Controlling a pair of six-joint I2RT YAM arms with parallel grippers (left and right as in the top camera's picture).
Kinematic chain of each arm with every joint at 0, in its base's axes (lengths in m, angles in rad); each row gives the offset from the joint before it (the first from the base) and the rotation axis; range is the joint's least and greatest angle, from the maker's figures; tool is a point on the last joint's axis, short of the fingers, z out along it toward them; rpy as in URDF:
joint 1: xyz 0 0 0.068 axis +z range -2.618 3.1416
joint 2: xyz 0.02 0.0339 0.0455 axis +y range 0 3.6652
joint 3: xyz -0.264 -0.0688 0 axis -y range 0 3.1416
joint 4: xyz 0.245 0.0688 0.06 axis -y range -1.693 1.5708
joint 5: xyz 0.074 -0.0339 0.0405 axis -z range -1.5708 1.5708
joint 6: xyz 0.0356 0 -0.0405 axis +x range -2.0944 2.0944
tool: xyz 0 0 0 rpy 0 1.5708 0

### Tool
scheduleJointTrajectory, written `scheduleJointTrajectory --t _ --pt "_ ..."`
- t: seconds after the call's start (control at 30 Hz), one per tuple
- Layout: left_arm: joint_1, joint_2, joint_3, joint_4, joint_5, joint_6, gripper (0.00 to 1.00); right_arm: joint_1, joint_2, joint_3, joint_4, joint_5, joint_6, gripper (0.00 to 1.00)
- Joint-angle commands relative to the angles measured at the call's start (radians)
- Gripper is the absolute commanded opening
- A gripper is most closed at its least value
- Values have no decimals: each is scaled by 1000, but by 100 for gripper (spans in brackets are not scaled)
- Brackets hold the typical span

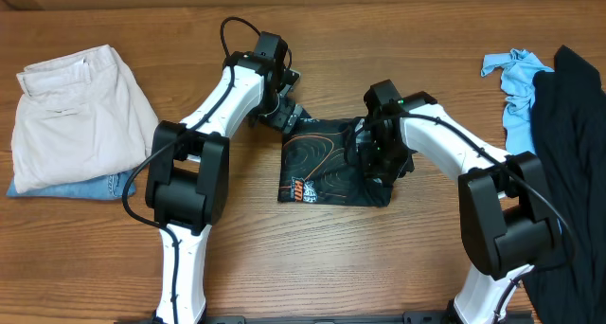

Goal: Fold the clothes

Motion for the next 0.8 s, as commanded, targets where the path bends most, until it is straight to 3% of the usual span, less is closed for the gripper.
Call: scheduleJointTrajectory --t 0.0,0.2,0.4,0.53,0.63,0.77 --pt "2 21 9 -185 -194 21 81 -8 -2 -59 119 84 -27 34" --pt "2 21 9 -451 -200 -58 82 -9 -2 -61 315 286 -31 35" --pt "2 21 9 -563 -190 -94 83 -10 -2 -60 478 295 -109 35" --pt "4 14 10 -549 -190 -117 80 -10 -2 -58 472 295 -109 36" --pt "8 -15 19 -517 -182 -123 80 -10 -2 -58 447 295 -109 43" --pt "8 -91 69 -365 -114 -81 84 -10 -2 -58 440 295 -109 46"
